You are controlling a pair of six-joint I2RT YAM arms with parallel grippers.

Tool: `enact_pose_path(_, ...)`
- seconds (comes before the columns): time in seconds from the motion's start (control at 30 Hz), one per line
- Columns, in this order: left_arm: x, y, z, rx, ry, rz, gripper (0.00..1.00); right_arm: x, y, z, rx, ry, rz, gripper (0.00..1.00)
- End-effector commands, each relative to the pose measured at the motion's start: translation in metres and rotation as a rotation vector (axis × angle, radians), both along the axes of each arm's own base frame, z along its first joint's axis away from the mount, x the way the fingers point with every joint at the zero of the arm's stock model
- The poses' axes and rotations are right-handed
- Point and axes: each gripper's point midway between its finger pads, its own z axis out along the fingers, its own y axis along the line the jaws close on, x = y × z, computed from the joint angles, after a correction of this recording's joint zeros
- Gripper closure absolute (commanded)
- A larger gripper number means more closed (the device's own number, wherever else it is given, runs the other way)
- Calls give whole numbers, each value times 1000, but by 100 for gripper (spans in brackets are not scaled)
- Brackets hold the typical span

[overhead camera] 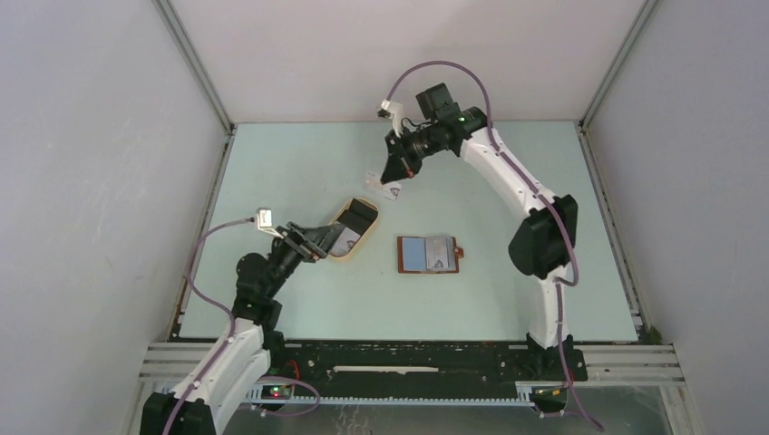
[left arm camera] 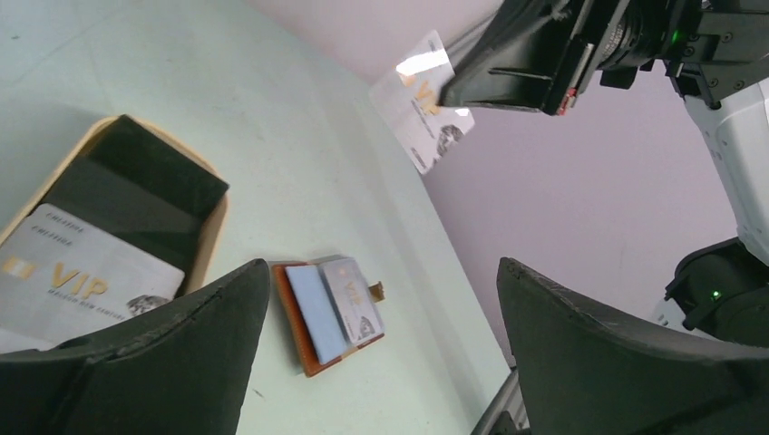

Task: Put the credit cards into the card holder
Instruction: Insert the credit card into the card holder.

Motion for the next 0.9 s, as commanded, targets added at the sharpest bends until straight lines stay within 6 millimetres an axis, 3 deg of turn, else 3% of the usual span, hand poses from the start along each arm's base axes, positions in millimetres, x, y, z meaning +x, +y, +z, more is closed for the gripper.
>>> enact_pose_path(0.0, -18, -13, 13, -22, -75, -115, 0, -38, -15, 28, 59, -23, 69, 100)
enact_pose_path(0.13, -38, -27, 31, -69, -175, -214, 1, -80, -28, 35, 116, 57, 128, 100)
enact_pose_path(0.27, -59, -52, 44, -84, -244, -289, 1, -118, -44, 29, 180, 125, 148, 100)
enact_pose_path(0.4, -72, -69, 52, -117, -280, -308, 6, -145, -60, 40, 300, 182, 127, 100)
enact_pose_path(0.63, -77, -77, 60, -269, -212, -256, 22, -156, -80, 60, 470, 218, 65, 100)
enact_pose_path(0.73, -75, -87, 74, -315, -195, -250, 32, -157, -81, 61, 495, 254, 43, 100)
enact_pose_path(0.87, -67, -100, 83, -328, -178, -240, 34, -158, -81, 59, 508, 308, 23, 100)
